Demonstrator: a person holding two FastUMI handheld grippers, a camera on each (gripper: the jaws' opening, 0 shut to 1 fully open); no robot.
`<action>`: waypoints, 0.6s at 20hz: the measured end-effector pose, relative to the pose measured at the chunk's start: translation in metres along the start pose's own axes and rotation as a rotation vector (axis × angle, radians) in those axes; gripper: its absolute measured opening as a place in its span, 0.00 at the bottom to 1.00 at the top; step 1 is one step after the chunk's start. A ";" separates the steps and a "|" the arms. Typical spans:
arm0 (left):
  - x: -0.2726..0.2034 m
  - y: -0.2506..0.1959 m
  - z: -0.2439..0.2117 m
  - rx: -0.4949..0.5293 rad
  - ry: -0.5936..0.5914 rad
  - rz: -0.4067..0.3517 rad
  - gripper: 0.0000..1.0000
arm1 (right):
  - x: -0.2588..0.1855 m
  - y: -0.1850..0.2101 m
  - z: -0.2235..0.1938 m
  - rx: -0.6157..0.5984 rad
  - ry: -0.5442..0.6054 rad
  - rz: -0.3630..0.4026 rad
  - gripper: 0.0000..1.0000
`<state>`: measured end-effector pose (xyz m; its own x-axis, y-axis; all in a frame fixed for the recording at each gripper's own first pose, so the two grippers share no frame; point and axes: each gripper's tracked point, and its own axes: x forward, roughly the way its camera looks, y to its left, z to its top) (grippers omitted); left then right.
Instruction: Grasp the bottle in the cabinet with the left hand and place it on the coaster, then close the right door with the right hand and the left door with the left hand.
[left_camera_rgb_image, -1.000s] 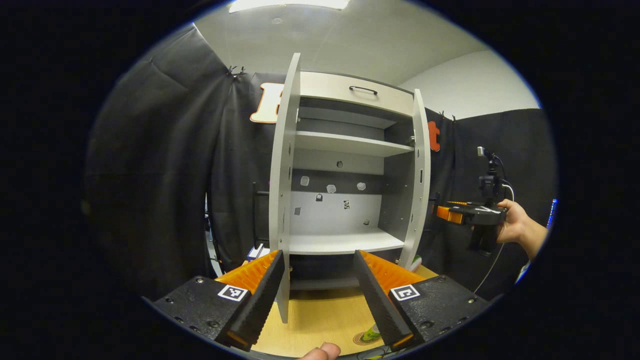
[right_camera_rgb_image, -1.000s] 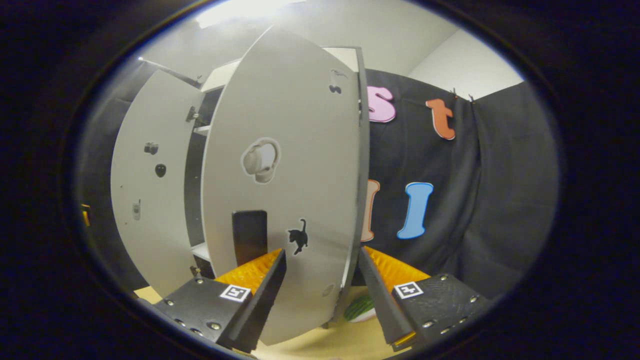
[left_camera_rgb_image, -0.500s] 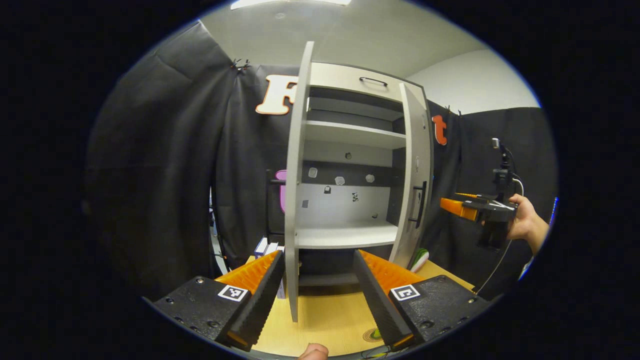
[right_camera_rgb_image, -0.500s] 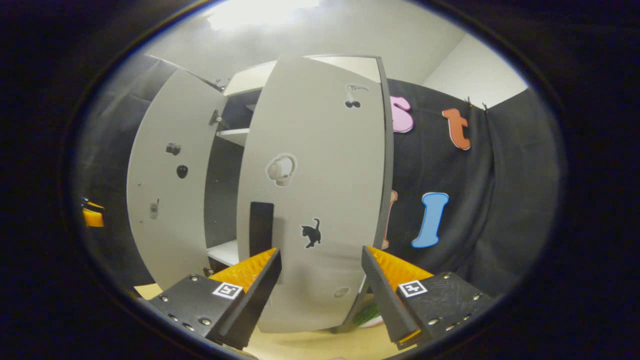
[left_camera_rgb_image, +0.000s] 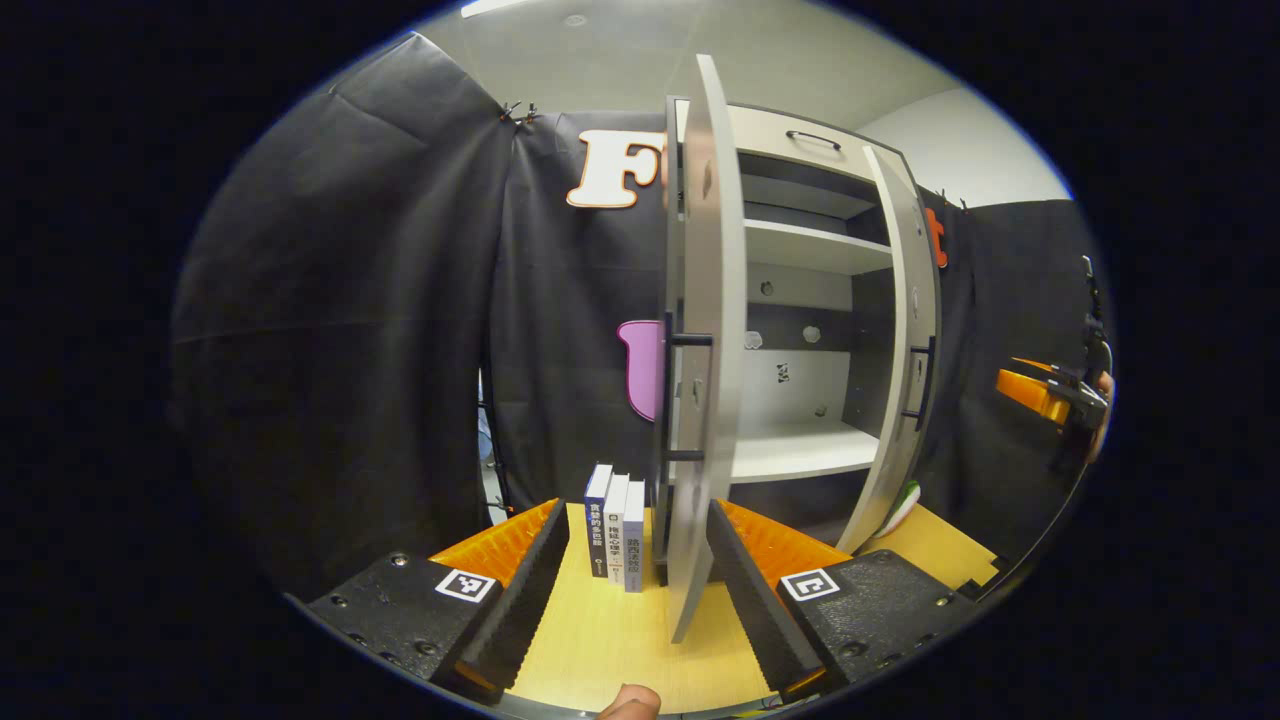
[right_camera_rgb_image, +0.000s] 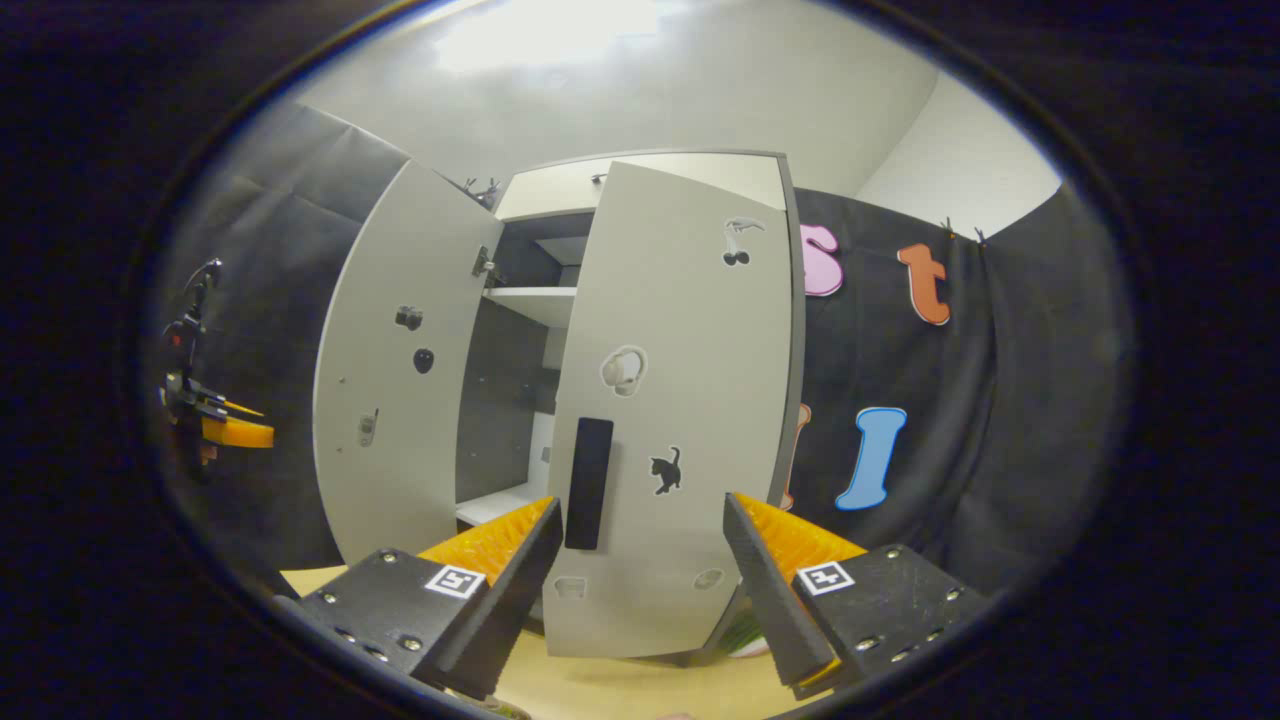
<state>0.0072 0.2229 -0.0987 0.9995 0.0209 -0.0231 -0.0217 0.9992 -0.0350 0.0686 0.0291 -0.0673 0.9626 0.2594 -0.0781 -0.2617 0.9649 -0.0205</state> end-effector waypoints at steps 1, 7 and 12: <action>0.005 0.008 0.001 0.002 -0.001 0.008 0.88 | -0.004 0.004 -0.002 0.016 0.004 0.012 0.97; 0.046 0.044 0.016 -0.021 -0.006 0.036 0.89 | -0.010 0.026 -0.019 0.136 0.048 0.047 0.98; 0.092 0.038 0.040 -0.032 -0.055 -0.021 0.88 | 0.000 -0.007 -0.041 0.098 0.090 -0.076 0.97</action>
<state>0.0995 0.2638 -0.0617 0.9995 0.0028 0.0328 -0.0007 0.9978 -0.0666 0.0680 0.0209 -0.1078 0.9681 0.1851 -0.1687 -0.1761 0.9821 0.0669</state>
